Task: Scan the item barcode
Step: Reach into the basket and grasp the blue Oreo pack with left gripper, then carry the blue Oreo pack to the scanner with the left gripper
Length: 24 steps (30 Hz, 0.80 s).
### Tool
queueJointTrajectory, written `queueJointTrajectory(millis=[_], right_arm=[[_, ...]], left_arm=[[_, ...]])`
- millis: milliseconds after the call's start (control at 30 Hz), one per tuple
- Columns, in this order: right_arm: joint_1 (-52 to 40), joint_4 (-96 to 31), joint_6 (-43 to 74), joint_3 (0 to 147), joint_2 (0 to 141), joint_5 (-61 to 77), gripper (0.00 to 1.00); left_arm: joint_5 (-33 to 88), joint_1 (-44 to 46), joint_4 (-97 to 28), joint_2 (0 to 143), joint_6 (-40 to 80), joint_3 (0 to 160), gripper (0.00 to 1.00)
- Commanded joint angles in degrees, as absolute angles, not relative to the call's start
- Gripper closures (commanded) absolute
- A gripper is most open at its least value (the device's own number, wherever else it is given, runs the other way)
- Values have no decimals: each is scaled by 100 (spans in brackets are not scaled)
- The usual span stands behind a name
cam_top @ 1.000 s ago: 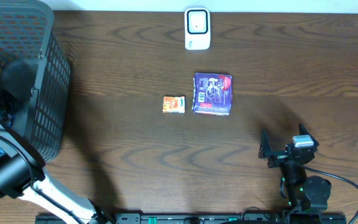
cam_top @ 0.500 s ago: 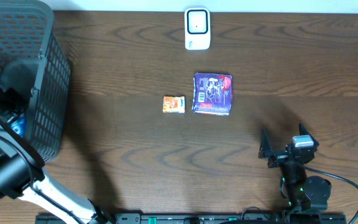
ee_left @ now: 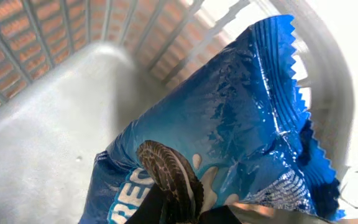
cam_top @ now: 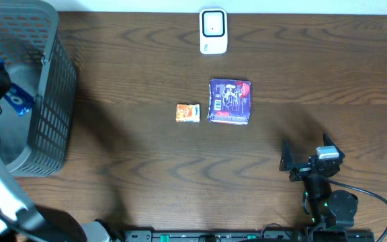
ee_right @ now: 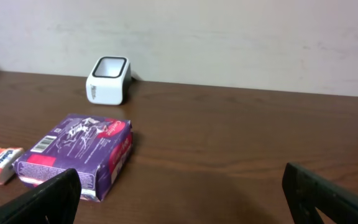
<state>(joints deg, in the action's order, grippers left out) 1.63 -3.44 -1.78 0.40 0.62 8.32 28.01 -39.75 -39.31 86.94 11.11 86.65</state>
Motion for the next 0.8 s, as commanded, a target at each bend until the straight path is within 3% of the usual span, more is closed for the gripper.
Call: queueJointTrajectory(millis=[0,433,767], right_arm=[[141,-364,-222,32,30,867,1],[141,-364,-222,32,30,867,1],[141,-364,-222,32,30,867,1]], left_arm=[[3605,-3953,-3809,7940,1588,8702,93],[3579,-1905,-3245,6038,1831,8702,93],[3483,-12,-4075,6602,1785,8600,93]])
